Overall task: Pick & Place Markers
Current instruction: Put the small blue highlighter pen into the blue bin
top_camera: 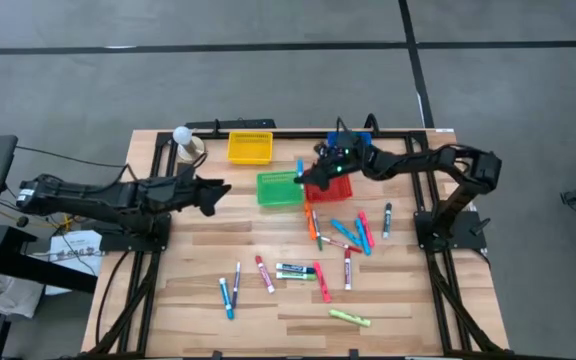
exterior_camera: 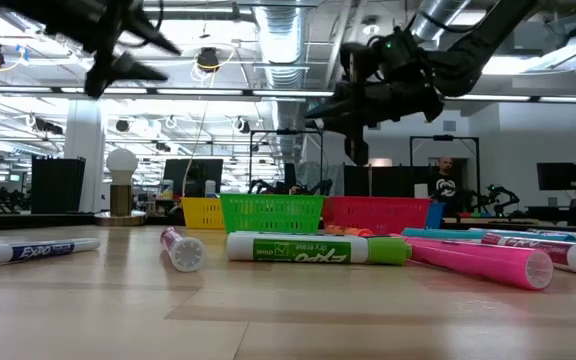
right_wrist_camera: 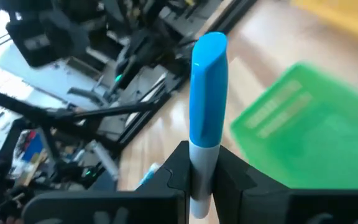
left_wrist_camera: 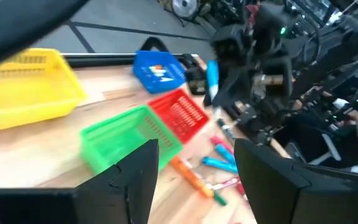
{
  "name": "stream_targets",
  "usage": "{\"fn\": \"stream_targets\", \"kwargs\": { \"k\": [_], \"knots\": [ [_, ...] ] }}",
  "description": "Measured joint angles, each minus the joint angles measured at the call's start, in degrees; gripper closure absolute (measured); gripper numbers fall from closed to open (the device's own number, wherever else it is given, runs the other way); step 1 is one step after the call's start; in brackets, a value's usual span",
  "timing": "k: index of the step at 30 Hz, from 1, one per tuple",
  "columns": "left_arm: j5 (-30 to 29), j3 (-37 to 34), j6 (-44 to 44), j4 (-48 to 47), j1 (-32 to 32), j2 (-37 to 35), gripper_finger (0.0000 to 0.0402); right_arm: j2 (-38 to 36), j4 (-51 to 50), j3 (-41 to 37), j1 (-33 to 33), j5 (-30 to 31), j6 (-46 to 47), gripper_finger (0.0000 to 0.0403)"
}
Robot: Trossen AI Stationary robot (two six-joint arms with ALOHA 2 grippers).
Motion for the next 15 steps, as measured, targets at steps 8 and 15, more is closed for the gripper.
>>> {"fn": "stream_targets", "kwargs": {
  "k": [8, 15],
  "knots": [
    [-0.38, -11.16, 1.32, 0.92, 2.63, -10.11, 0.0192, 0.00, -16.38, 8.57, -7.28, -1.70, -10.55, 0.0376],
    [-0.57, -15.76, 1.82, 2.21, 5.05, -15.36, 0.0192, 0.00, -38.70, 18.87, -13.53, 0.30, -23.91, 0.0376]
  ]
}}
